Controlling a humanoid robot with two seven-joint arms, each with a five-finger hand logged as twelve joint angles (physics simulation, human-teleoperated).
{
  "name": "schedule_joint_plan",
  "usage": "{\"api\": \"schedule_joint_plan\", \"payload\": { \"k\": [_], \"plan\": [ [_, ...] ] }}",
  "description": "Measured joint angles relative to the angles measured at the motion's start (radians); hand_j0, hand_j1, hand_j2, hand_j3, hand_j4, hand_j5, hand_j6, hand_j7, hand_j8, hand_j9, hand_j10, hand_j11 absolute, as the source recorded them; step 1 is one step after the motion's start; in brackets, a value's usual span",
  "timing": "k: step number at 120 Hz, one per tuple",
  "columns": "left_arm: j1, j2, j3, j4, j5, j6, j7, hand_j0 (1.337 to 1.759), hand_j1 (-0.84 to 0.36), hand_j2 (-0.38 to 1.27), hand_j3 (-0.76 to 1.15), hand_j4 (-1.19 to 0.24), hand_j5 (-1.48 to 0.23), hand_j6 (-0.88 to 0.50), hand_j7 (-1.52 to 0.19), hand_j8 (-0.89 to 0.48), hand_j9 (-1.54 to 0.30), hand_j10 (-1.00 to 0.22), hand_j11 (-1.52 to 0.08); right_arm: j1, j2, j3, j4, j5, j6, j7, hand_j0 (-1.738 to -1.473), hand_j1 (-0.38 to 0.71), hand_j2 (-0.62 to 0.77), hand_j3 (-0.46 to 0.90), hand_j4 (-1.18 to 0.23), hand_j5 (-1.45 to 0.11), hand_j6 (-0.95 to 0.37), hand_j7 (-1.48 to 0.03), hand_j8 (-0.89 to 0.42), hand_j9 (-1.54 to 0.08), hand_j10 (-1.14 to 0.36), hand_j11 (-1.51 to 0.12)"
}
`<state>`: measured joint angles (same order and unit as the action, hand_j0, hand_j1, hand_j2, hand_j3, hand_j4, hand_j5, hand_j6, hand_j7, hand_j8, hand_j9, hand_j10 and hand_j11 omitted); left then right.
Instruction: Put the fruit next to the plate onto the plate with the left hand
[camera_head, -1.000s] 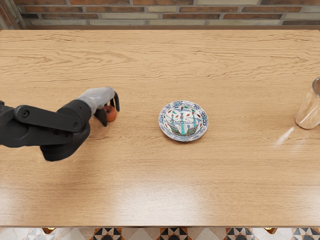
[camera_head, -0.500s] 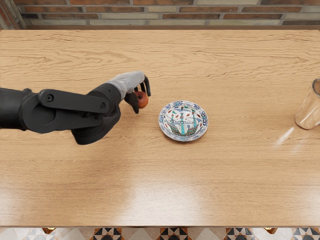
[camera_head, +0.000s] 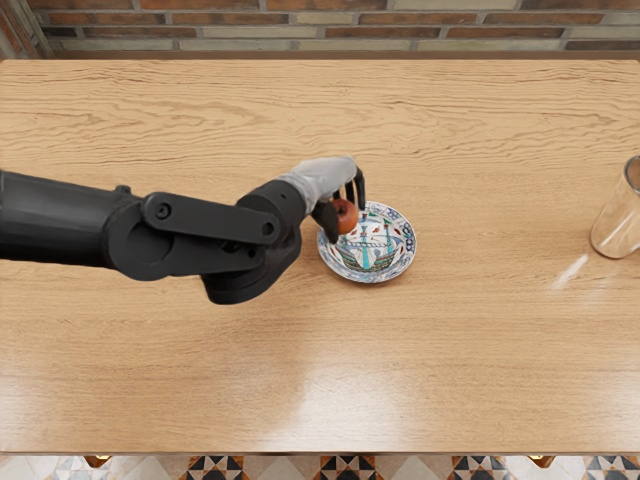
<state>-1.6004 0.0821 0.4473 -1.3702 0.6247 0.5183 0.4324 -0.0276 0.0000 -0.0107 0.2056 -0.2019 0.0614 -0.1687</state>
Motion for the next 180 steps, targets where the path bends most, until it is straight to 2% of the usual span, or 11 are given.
{"api": "schedule_joint_plan", "payload": {
  "k": [56,81,109,122,132,143,150,158,169,180],
  "plan": [
    [0.056,-0.033,0.002,0.004,0.0,-0.008,-0.003,1.656,-0.28,0.43,0.0,-0.66,-0.89,-0.54,-0.87,-0.54,-0.88,-0.66,-0.88,0.0,0.0,0.0,0.0,0.0,0.0,0.0,-1.658,-0.31,-0.01,0.0,-0.03,-0.04,-0.03,-0.04,-0.03,-0.04,-0.03,-0.04],
    [0.056,-0.033,0.002,0.021,0.003,-0.046,-0.017,1.657,-0.16,0.22,0.0,-0.47,-0.63,-0.43,-0.62,-0.43,-0.62,-0.47,-0.62,0.0,0.0,0.0,0.0,0.0,0.0,0.0,-1.658,-0.31,-0.01,0.0,-0.03,-0.04,-0.03,-0.04,-0.03,-0.04,-0.03,-0.04],
    [0.03,-0.028,-0.007,0.021,0.003,-0.061,-0.022,1.658,-0.03,0.11,0.0,-0.34,-0.44,-0.32,-0.44,-0.32,-0.44,-0.34,-0.44,0.0,0.0,0.0,0.0,0.0,0.0,0.0,-1.658,-0.31,-0.01,0.0,-0.03,-0.04,-0.03,-0.04,-0.03,-0.04,-0.03,-0.04],
    [0.005,0.085,-0.03,0.005,-0.065,-0.067,-0.023,1.658,0.0,0.08,0.0,-0.31,-0.4,-0.3,-0.4,-0.3,-0.4,-0.31,-0.4,0.0,0.0,0.0,0.0,0.0,0.0,0.0,-1.658,-0.31,-0.01,0.0,-0.03,-0.04,-0.03,-0.04,-0.03,-0.04,-0.03,-0.04],
    [0.021,0.279,-0.066,-0.028,-0.157,-0.126,-0.024,1.658,0.01,0.07,0.0,-0.29,-0.38,-0.29,-0.38,-0.29,-0.38,-0.29,-0.38,0.0,0.0,0.0,0.0,0.0,0.0,0.0,-1.658,-0.31,-0.01,0.0,-0.03,-0.04,-0.03,-0.04,-0.03,-0.04,-0.03,-0.04],
    [0.13,0.509,-0.166,-0.056,-0.273,-0.325,-0.024,1.658,0.02,0.07,0.0,-0.28,-0.36,-0.28,-0.36,-0.28,-0.36,-0.28,-0.36,0.0,0.0,0.0,0.0,0.0,0.0,0.0,-1.658,-0.31,-0.01,0.0,-0.03,-0.04,-0.03,-0.04,-0.03,-0.04,-0.03,-0.04],
    [0.216,0.588,-0.245,-0.064,-0.358,-0.457,-0.024,1.658,0.02,0.06,0.0,-0.28,-0.36,-0.27,-0.36,-0.27,-0.36,-0.28,-0.36,0.0,0.0,0.0,0.0,0.0,0.0,0.0,-1.658,-0.31,-0.01,0.0,-0.03,-0.04,-0.03,-0.04,-0.03,-0.04,-0.03,-0.04],
    [0.301,0.672,-0.338,-0.07,-0.45,-0.546,-0.024,1.658,0.03,0.06,0.0,-0.27,-0.35,-0.27,-0.35,-0.27,-0.35,-0.27,-0.35,0.0,0.0,0.0,0.0,0.0,0.0,0.0,-1.658,-0.31,-0.01,0.0,-0.03,-0.04,-0.03,-0.04,-0.03,-0.04,-0.03,-0.04],
    [0.346,0.774,-0.416,-0.074,-0.561,-0.603,-0.024,1.658,0.03,0.06,0.0,-0.27,-0.35,-0.26,-0.35,-0.27,-0.35,-0.27,-0.35,0.0,0.0,0.0,0.0,0.0,0.0,0.0,-1.658,-0.31,-0.01,0.0,-0.03,-0.04,-0.03,-0.04,-0.03,-0.04,-0.03,-0.04],
    [0.384,0.808,-0.471,-0.075,-0.609,-0.627,-0.024,1.658,0.04,0.06,0.0,-0.26,-0.34,-0.26,-0.34,-0.26,-0.34,-0.26,-0.34,0.0,0.0,0.0,0.0,0.0,0.0,0.0,-1.658,-0.31,-0.01,0.0,-0.03,-0.04,-0.03,-0.04,-0.03,-0.04,-0.03,-0.04]
  ]
}}
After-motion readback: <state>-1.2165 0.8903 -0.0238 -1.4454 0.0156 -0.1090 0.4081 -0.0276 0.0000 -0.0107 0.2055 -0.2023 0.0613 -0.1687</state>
